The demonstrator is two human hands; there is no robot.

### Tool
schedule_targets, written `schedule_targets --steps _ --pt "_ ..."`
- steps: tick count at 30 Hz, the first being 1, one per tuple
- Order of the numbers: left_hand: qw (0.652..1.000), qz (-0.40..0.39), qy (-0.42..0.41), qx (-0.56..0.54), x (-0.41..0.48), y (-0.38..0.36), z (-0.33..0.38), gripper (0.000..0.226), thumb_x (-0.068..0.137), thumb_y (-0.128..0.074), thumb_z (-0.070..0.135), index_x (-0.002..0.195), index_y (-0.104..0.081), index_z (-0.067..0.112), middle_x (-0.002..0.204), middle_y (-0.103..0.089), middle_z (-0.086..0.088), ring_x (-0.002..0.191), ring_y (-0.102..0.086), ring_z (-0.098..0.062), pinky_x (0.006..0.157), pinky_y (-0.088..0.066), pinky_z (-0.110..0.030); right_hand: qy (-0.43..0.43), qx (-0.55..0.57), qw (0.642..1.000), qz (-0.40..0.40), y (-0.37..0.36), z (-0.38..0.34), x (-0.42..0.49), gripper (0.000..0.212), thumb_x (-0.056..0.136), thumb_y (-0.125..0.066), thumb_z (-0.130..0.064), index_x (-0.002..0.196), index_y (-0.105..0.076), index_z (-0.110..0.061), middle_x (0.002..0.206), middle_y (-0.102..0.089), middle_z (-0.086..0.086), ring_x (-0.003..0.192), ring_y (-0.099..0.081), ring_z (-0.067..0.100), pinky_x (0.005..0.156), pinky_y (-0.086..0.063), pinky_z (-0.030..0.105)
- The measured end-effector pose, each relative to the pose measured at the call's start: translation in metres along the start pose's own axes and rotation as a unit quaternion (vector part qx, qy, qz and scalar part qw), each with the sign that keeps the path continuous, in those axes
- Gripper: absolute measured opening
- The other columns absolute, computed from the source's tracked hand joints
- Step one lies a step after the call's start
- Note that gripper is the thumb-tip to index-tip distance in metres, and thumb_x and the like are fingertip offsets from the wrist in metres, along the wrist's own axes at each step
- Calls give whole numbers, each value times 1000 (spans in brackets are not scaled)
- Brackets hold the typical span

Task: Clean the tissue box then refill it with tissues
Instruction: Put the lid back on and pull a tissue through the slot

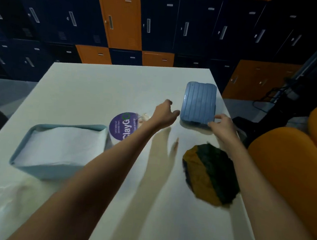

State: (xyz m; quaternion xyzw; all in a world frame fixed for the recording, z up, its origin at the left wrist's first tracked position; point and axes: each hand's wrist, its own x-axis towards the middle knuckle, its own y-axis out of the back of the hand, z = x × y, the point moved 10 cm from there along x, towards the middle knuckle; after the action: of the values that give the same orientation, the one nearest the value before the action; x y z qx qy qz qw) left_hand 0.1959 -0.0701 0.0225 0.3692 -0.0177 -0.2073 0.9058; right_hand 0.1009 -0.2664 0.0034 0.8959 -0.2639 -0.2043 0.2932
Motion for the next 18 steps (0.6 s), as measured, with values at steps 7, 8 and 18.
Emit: schedule_targets --steps 7,8,18 --pt "991 -29 105 -81 35 -51 -13 30 96 -55 26 114 -51 2 106 -54 -12 90 -51 -17 57 -39 -17 -38 65 996 -42 -13 11 40 48 90 -57 -10 135 -42 -9 129 -53 13 108 -54 25 74 -51 32" --pt "985 -30 122 -116 37 -55 -15 30 95 -57 26 111 -52 0 102 -54 -11 86 -53 -18 55 -40 -16 -48 88 994 -50 -16 12 42 50 90 -59 -9 136 -40 -10 129 -53 13 111 -55 26 78 -52 34" --pt "853 82 187 -481 16 -37 -19 18 97 -54 8 113 -48 2 102 -56 -14 84 -63 -23 68 -59 -29 -92 290 938 -165 -40 10 31 60 84 -65 4 138 -43 -7 109 -61 16 80 -61 21 63 -52 30"
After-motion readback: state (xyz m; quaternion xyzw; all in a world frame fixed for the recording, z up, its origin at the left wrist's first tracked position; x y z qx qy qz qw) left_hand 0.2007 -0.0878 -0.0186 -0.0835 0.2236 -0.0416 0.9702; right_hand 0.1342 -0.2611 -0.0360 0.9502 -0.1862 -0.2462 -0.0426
